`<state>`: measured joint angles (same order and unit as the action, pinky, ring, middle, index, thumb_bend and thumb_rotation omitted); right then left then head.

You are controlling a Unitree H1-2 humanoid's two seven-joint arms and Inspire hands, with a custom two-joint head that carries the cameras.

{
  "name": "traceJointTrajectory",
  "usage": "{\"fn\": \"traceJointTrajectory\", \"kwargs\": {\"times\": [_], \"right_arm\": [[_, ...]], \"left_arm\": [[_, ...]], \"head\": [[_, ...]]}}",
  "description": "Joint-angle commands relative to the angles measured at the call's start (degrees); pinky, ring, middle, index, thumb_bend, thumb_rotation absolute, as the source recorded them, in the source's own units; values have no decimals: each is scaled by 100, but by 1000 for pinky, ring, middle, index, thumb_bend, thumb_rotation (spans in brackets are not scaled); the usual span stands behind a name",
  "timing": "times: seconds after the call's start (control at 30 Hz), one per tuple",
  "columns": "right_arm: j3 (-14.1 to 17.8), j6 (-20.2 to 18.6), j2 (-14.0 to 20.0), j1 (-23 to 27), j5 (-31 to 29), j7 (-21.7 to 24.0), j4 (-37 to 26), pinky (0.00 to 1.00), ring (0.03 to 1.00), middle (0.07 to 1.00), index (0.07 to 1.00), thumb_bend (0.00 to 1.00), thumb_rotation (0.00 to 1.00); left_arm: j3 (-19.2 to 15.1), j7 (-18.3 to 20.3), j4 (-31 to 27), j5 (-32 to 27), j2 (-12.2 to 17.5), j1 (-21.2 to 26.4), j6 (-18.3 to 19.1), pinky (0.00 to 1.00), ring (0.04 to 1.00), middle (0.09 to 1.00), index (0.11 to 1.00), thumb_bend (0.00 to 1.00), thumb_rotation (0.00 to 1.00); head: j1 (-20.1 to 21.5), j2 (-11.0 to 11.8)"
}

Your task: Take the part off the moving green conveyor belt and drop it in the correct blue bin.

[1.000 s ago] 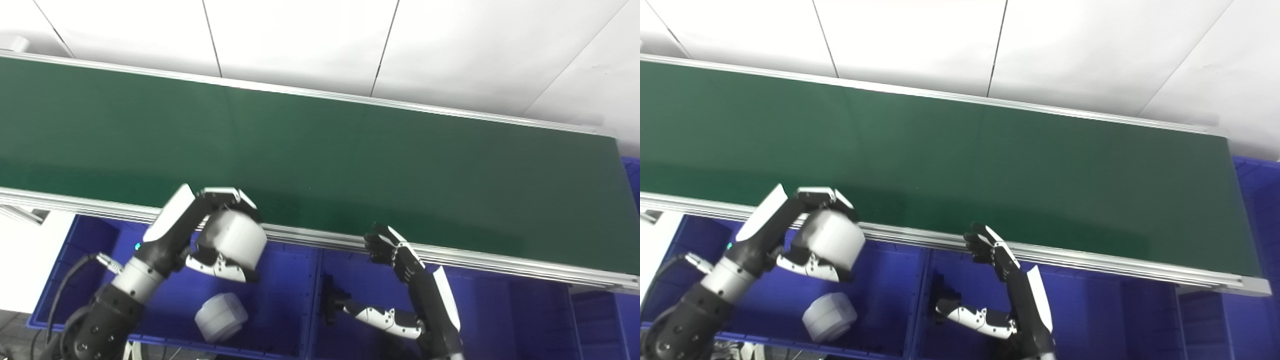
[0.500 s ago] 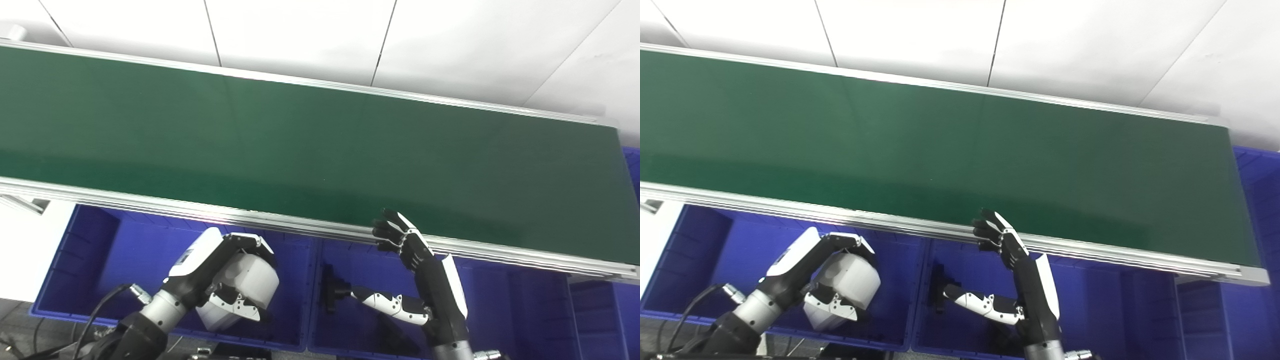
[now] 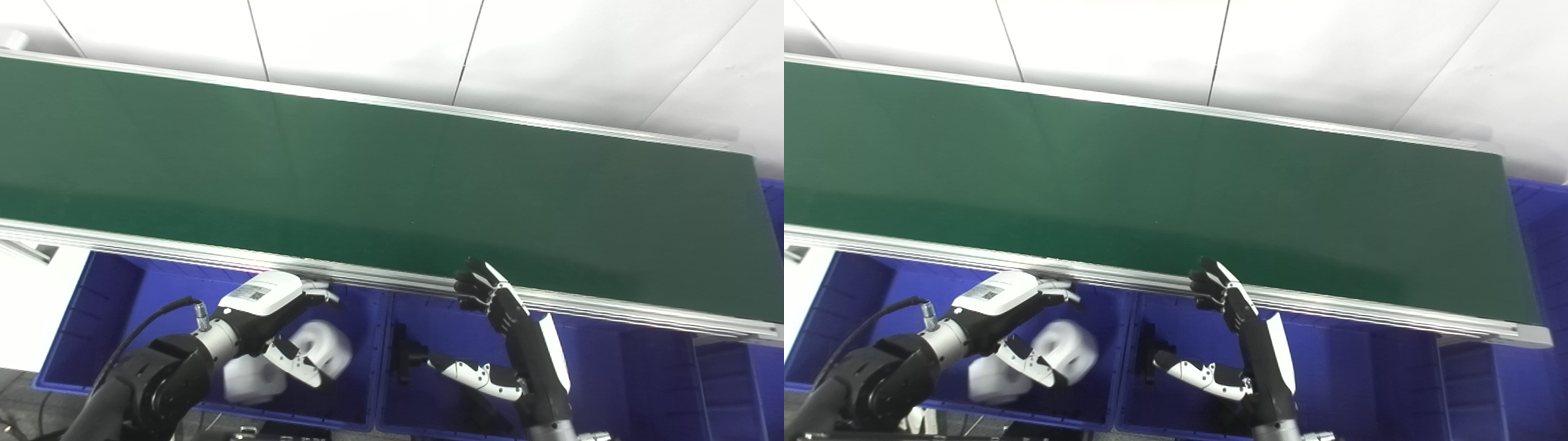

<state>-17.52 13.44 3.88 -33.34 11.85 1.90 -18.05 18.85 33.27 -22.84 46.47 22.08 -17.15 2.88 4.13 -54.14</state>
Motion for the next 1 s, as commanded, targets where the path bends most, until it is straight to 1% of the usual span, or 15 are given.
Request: {"fn": "traceJointTrajectory", "kwargs": {"times": [0.0, 0.03, 0.07, 0.1, 0.13, 0.17, 0.2, 0.3, 0.33, 0.37, 0.47, 0.5, 0.63, 0.8, 0.97], "right_arm": [[-29, 137, -55, -64, 13, -11, -104, 724, 794, 812, 874, 660, 211], [-32, 118, -45, -65, 34, 1, -105, 724, 794, 813, 874, 660, 211], [-35, 106, -38, -66, 50, 9, -106, 729, 798, 818, 874, 662, 218], [-39, 79, -19, -63, 63, 30, -108, 729, 797, 819, 873, 665, 219], [-43, 54, -3, -61, 83, 46, -116, 731, 795, 822, 872, 671, 219], [-46, 23, 10, -63, 110, 60, -129, 731, 792, 821, 870, 679, 221], [-48, 0, 19, -66, 144, 67, -138, 730, 789, 820, 867, 688, 225], [-51, -82, 32, -86, 246, 75, -169, 733, 795, 824, 864, 703, 244], [-52, -97, 39, -97, 277, 78, -176, 734, 796, 825, 864, 707, 250], [-54, -130, 46, -108, 329, 86, -196, 733, 795, 827, 864, 711, 258], [-62, -175, 58, -137, 410, 110, -221, 731, 795, 833, 865, 714, 263], [-65, -169, 62, -141, 409, 116, -217, 732, 799, 840, 865, 718, 248], [-50, -206, 37, -207, 486, 88, -219, 727, 810, 848, 856, 750, 261], [-48, -131, 18, -261, 445, 70, -172, 761, 829, 865, 864, 774, 248], [-52, -168, -34, -304, 576, 28, -191, 763, 833, 869, 871, 782, 248]], "left_arm": [[-183, -519, -43, -568, -84, -167, -300, 1000, 995, 986, 911, 860, 826], [-329, -752, 70, -1159, -186, -269, -553, 1000, 995, 986, 911, 857, 820], [-426, -907, 151, -1571, -253, -337, -728, 1000, 966, 960, 888, 843, 720], [-557, -981, 295, -2345, -392, -429, -936, 967, 956, 954, 886, 842, 702], [-642, -1045, 427, -2971, -514, -493, -1147, 897, 936, 943, 882, 842, 666], [-686, -1082, 560, -3460, -628, -522, -1375, 857, 920, 932, 877, 838, 646], [-707, -1098, 644, -3799, -719, -530, -1520, 848, 904, 912, 868, 826, 628], [-687, -1045, 751, -4296, -866, -495, -1705, 864, 888, 884, 851, 817, 618], [-673, -1007, 824, -4475, -906, -475, -1808, 861, 881, 876, 847, 812, 607], [-660, -992, 928, -4610, -945, -440, -1961, 836, 866, 862, 838, 814, 603], [-647, -968, 1228, -4939, -1019, -376, -2305, 820, 856, 851, 828, 816, 594], [-646, -963, 1322, -5046, -1039, -367, -2388, 813, 849, 841, 813, 813, 540], [-676, -1007, 1765, -5276, -1159, -365, -2909, 794, 834, 830, 795, 798, 472], [-780, -1071, 1855, -5202, -1243, -464, -2979, 798, 842, 844, 802, 787, 449], [-891, -1066, 1783, -5128, -1269, -559, -2979, 789, 837, 845, 805, 770, 449]], "head": [[-2, 6], [49, 9], [57, 14], [102, 27], [122, 22], [122, 22], [122, 22], [278, 16], [434, 40], [455, 44], [675, 92], [675, 92], [747, 152], [737, 223], [718, 274]]}}
